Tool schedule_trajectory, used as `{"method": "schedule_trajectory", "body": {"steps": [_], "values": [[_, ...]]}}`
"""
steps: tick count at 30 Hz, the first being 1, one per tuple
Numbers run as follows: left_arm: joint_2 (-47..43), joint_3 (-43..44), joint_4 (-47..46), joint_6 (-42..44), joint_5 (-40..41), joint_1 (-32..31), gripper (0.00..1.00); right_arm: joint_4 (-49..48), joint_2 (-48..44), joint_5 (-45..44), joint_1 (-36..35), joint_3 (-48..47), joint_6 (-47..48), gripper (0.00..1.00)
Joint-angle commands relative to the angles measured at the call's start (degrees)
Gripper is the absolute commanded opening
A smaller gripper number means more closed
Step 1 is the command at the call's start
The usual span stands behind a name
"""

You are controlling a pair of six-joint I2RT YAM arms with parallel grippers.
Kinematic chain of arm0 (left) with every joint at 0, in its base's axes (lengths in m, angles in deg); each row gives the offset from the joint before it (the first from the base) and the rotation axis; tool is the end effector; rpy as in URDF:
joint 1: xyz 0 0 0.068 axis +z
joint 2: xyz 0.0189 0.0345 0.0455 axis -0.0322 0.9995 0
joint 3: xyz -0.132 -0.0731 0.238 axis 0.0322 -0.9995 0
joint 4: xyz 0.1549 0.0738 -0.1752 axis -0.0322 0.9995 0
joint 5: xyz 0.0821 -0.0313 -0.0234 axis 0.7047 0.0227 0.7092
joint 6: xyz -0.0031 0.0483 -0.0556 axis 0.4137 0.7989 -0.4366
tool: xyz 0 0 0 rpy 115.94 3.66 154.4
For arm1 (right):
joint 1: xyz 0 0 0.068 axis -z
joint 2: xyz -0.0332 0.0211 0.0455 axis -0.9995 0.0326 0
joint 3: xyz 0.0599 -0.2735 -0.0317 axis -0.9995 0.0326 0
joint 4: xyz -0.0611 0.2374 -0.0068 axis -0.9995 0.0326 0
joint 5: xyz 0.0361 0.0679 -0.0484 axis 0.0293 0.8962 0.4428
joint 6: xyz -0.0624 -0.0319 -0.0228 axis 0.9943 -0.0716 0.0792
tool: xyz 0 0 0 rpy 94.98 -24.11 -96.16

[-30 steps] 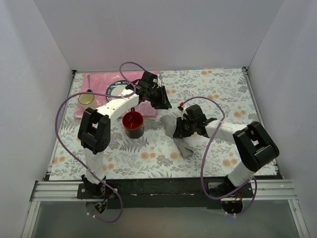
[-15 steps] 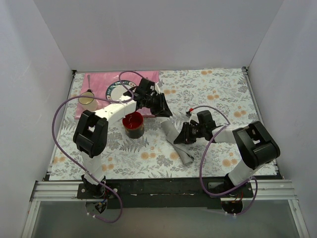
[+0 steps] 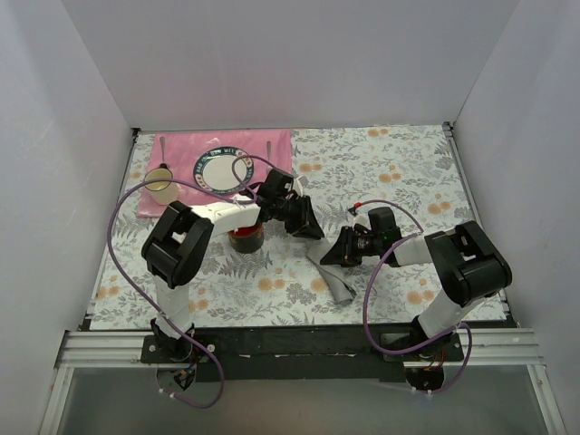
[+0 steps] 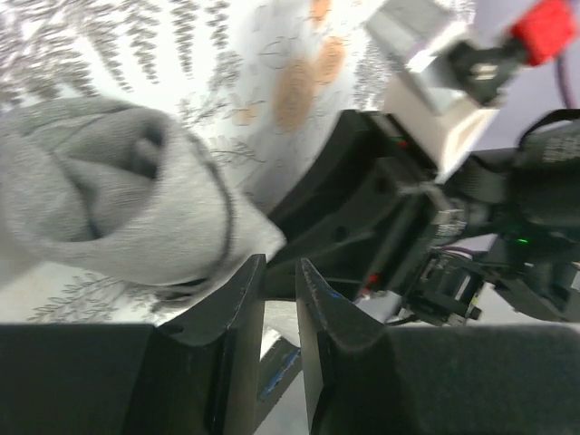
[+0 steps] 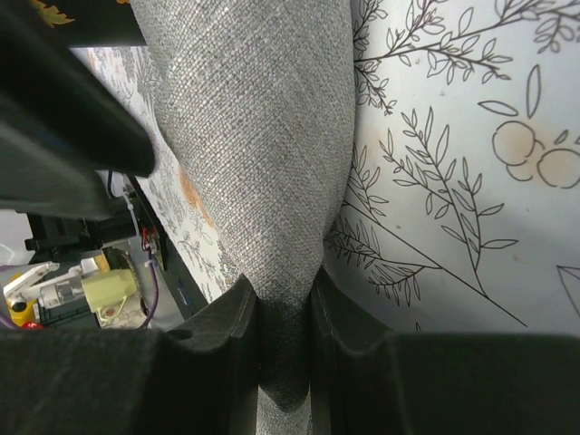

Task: Fold the napkin, place the utensils inside, and roll it up
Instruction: Roll the napkin with the utensil

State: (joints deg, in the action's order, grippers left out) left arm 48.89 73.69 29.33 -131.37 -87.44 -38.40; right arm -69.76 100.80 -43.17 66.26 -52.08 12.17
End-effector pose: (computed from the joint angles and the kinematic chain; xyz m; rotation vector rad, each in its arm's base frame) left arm 0.3063 -0.2719 0.1840 0.7678 -2.5709 1.2834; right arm 0.2427 0.1416 0.1234 -0.0531 2.4777 1.3441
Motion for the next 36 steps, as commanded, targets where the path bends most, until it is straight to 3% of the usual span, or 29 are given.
{"method": "schedule_trajectory", "body": {"steps": [1, 7, 12, 22, 31, 36], "values": [[0.74, -2.57, -2.41, 1.15, 2.73, 0.26, 0.19, 1.63, 1.15, -0.36, 0.33, 1.48, -0.28, 0.08], [5.13, -2.75, -0.66, 4.57, 8.01, 0.43, 0.17, 3.82, 0.53, -0.62, 0.33, 0.61, 1.47, 0.09], [7.07, -2.75, -0.39, 4.75, 8.55, 1.05, 0.15, 11.37, -1.05, -3.69, 0.16, -1.50, 5.95, 0.12], [-5.14, 0.23, -0.91, 3.62, 3.90, 1.22, 0.19, 14.90, -0.70, -5.64, 0.25, -4.76, 8.78, 0.10], [3.46, -1.52, -10.49, -3.06, -0.51, 1.93, 0.17, 14.37, -0.70, -5.37, 0.25, -5.02, 7.90, 0.10], [7.94, -3.28, -12.61, -1.05, 2.74, 2.01, 0.16, 14.98, -0.44, -5.46, 0.25, -5.72, 7.98, 0.10]]}}
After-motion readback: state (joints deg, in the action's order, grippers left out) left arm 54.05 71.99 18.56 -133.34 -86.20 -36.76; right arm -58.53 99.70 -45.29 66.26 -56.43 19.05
